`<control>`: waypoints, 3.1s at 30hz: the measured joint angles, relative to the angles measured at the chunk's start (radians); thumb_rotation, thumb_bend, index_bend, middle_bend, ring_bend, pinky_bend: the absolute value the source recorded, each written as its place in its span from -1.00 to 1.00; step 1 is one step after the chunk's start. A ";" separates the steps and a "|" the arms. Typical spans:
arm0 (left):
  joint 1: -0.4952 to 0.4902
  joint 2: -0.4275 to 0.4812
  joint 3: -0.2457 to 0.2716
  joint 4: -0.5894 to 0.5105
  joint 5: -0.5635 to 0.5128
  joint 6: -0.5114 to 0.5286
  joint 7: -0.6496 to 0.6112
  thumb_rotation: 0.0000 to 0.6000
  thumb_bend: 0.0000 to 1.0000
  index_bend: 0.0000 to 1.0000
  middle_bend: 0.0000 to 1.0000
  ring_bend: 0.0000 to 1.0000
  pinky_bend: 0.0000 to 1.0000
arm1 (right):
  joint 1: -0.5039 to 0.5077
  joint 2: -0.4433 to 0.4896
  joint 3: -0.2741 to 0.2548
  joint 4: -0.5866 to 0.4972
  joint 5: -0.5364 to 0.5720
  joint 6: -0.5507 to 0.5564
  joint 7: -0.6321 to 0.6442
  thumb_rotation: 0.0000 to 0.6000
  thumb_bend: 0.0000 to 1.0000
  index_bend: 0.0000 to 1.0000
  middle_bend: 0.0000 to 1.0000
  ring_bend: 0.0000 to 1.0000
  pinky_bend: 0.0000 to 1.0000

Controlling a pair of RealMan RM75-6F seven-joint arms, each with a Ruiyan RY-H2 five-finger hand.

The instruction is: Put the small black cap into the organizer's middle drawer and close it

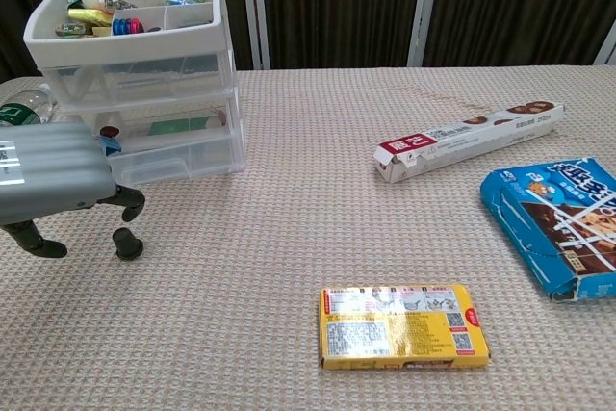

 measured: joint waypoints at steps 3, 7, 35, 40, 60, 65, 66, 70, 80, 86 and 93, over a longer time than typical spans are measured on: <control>-0.004 -0.015 -0.003 0.011 -0.005 -0.012 0.016 1.00 -0.64 -0.26 0.94 0.81 0.57 | 0.000 0.000 0.000 0.000 -0.001 0.002 0.001 1.00 -1.00 -0.85 -1.00 -1.00 -1.00; -0.003 -0.032 -0.005 0.026 -0.008 -0.015 0.023 1.00 -0.64 -0.26 0.94 0.81 0.56 | 0.000 0.001 0.000 0.000 -0.001 0.001 0.003 1.00 -1.00 -0.85 -1.00 -1.00 -1.00; -0.013 -0.127 -0.034 0.133 -0.058 -0.034 0.055 1.00 -0.50 -0.23 0.94 0.81 0.57 | -0.001 0.000 0.002 0.000 0.001 0.004 0.007 1.00 -1.00 -0.85 -1.00 -1.00 -1.00; -0.015 -0.131 -0.030 0.140 -0.061 -0.039 0.055 1.00 -0.49 -0.20 0.94 0.81 0.56 | -0.001 0.000 0.001 -0.002 -0.001 0.005 0.007 1.00 -1.00 -0.85 -1.00 -1.00 -1.00; -0.014 -0.155 -0.023 0.159 -0.075 -0.042 0.061 1.00 -0.17 0.10 0.94 0.81 0.56 | -0.003 0.000 0.003 -0.003 0.001 0.007 0.012 1.00 -1.00 -0.85 -1.00 -1.00 -1.00; -0.010 -0.155 -0.019 0.162 -0.076 -0.038 0.056 1.00 -0.17 0.16 0.94 0.81 0.56 | -0.003 0.000 0.003 -0.004 0.003 0.006 0.011 1.00 -1.00 -0.85 -1.00 -1.00 -1.00; -0.010 -0.155 -0.019 0.162 -0.076 -0.037 0.056 1.00 -0.17 0.17 0.94 0.81 0.56 | -0.003 0.000 0.003 -0.004 0.003 0.006 0.011 1.00 -1.00 -0.85 -1.00 -1.00 -1.00; -0.010 -0.149 -0.018 0.160 -0.069 -0.028 0.053 1.00 -0.17 0.17 0.94 0.81 0.56 | -0.003 0.000 0.004 -0.003 0.003 0.007 0.011 1.00 -1.00 -0.85 -1.00 -1.00 -1.00; -0.019 -0.089 -0.044 0.061 -0.042 0.026 0.036 1.00 -0.17 0.17 0.94 0.81 0.56 | -0.004 0.002 0.005 -0.003 0.005 0.009 0.014 1.00 -1.00 -0.85 -1.00 -1.00 -1.00; -0.030 -0.026 -0.091 -0.011 -0.046 0.061 0.023 1.00 -0.17 0.17 0.94 0.81 0.56 | -0.004 0.001 0.005 -0.003 0.006 0.007 0.014 1.00 -1.00 -0.85 -1.00 -1.00 -1.00; -0.047 0.017 -0.163 -0.042 -0.102 0.080 0.002 1.00 -0.17 0.17 0.94 0.81 0.56 | -0.004 0.001 0.005 -0.002 0.006 0.007 0.013 1.00 -1.00 -0.85 -1.00 -1.00 -1.00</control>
